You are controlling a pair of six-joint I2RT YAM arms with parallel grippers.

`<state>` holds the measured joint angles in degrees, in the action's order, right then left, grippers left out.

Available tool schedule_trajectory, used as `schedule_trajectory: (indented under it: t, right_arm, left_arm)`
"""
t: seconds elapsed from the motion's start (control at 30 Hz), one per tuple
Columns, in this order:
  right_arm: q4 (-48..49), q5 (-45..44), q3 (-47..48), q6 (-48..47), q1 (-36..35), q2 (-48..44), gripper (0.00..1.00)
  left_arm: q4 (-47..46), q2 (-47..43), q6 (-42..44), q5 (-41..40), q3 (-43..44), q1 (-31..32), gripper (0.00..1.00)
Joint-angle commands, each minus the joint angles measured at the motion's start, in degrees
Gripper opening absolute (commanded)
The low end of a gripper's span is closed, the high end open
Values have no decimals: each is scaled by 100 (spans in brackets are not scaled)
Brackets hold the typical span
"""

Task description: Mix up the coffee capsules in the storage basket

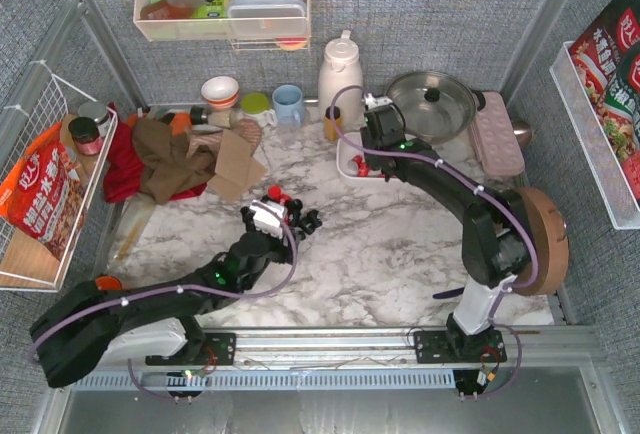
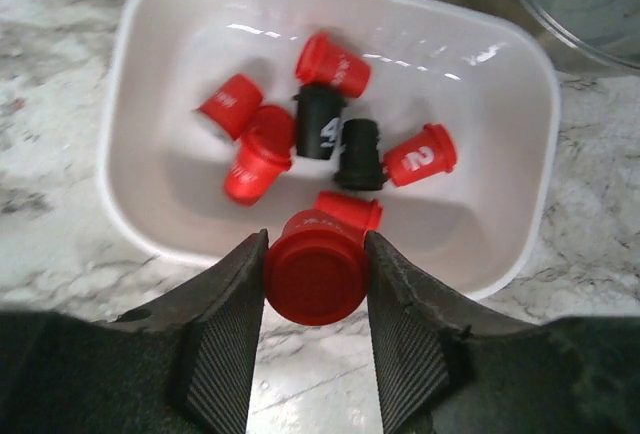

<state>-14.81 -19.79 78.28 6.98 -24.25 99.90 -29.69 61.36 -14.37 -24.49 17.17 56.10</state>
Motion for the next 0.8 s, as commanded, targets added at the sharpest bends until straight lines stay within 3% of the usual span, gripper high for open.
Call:
schedule_trajectory:
  t: [0.0, 0.23, 0.53, 0.77]
  right_arm:
    - [40, -82, 365, -41, 297, 372, 52]
    - [-321, -16, 293, -149, 493, 240, 80]
    - [10, 687, -1166, 353, 475, -1307, 81]
    - [105, 1035, -1829, 532, 450, -2124, 81]
  left_arm:
    - [588, 558, -708, -519, 470, -26, 83]
    - [1371, 1657, -1391, -822, 1380, -46, 84]
    - [2678, 2292, -2228, -966, 2291, -46, 85]
    - [3679, 2730, -4076, -1055, 2855, -46, 88]
